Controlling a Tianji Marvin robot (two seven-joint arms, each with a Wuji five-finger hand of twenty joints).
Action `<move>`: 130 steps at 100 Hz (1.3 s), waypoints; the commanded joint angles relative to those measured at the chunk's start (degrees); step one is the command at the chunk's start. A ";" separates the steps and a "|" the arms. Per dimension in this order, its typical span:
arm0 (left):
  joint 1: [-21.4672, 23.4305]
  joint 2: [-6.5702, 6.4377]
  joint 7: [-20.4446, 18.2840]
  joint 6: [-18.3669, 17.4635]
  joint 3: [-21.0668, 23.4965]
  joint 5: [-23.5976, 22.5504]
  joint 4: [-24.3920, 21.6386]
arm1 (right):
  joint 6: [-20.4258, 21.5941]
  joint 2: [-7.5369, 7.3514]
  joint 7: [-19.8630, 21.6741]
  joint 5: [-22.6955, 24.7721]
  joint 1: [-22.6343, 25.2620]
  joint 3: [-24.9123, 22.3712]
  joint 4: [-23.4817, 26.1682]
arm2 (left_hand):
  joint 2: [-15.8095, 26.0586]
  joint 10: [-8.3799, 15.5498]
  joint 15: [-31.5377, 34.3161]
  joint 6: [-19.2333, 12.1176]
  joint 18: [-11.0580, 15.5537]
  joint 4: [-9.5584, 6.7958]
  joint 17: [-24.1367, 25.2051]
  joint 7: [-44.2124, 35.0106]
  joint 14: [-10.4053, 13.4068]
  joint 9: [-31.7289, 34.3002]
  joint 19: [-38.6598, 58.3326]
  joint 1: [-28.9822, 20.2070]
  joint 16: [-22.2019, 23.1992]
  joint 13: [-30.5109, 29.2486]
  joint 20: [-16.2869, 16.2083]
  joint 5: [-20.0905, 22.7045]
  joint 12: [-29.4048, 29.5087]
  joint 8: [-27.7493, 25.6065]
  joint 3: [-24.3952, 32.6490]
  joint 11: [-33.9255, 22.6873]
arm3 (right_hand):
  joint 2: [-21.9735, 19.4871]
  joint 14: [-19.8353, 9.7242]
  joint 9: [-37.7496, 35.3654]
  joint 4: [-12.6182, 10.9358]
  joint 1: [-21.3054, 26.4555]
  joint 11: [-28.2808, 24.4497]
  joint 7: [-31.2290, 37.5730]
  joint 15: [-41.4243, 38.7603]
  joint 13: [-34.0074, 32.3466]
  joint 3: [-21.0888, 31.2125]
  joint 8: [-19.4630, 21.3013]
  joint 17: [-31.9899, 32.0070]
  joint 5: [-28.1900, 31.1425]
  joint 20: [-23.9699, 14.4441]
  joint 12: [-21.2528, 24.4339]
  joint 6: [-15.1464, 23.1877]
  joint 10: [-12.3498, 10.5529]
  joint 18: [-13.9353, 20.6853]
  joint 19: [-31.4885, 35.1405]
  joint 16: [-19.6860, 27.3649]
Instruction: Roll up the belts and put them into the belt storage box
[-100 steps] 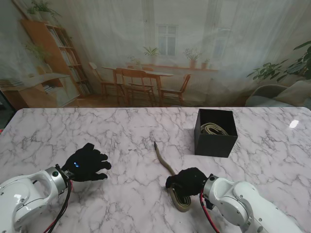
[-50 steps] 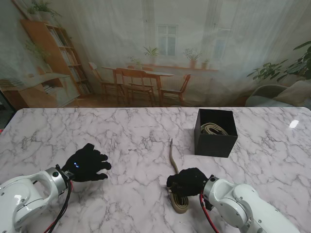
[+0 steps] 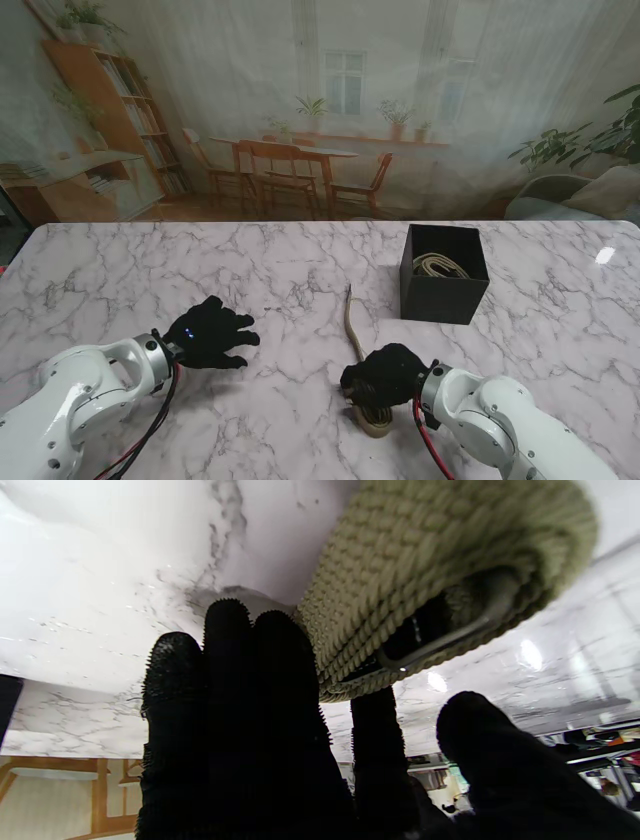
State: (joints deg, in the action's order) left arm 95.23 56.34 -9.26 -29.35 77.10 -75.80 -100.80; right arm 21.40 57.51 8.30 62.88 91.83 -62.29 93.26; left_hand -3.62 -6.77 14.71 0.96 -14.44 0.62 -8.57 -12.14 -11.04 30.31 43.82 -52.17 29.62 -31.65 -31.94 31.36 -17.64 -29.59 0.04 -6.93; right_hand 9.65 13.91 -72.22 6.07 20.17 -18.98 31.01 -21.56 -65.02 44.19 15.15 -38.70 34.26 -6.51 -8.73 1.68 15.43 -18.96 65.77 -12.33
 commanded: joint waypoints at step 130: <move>-35.55 2.58 -1.66 14.26 -39.96 21.56 25.58 | 4.94 -0.80 -3.09 4.04 -1.97 2.36 -2.74 | 0.45 2.84 -4.78 -4.11 6.14 -0.04 4.10 11.88 5.75 -22.52 -6.14 -8.54 -8.62 11.34 2.45 -17.65 12.43 15.31 1.59 4.85 | 2.30 -11.10 5.61 -1.63 -3.08 5.82 7.02 3.50 1.63 3.24 4.93 4.10 9.63 -4.25 -0.04 -2.20 -11.30 9.29 -2.93 -1.26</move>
State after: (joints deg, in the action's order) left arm 60.38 57.81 -10.93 -15.69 37.47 -54.77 -76.10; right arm 26.13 56.93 4.77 66.45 89.17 -60.07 91.06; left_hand -5.53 -4.10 10.55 -1.78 -9.00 0.62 -5.12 -0.69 -6.36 10.12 37.47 -57.79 21.74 -22.06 -29.89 16.16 -5.54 -14.46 0.59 -2.22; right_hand 10.23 12.58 -71.23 6.06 18.69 -18.95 30.96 -20.15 -64.51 45.99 16.56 -36.20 35.65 -9.72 -8.74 5.45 14.38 -16.45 64.21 -12.42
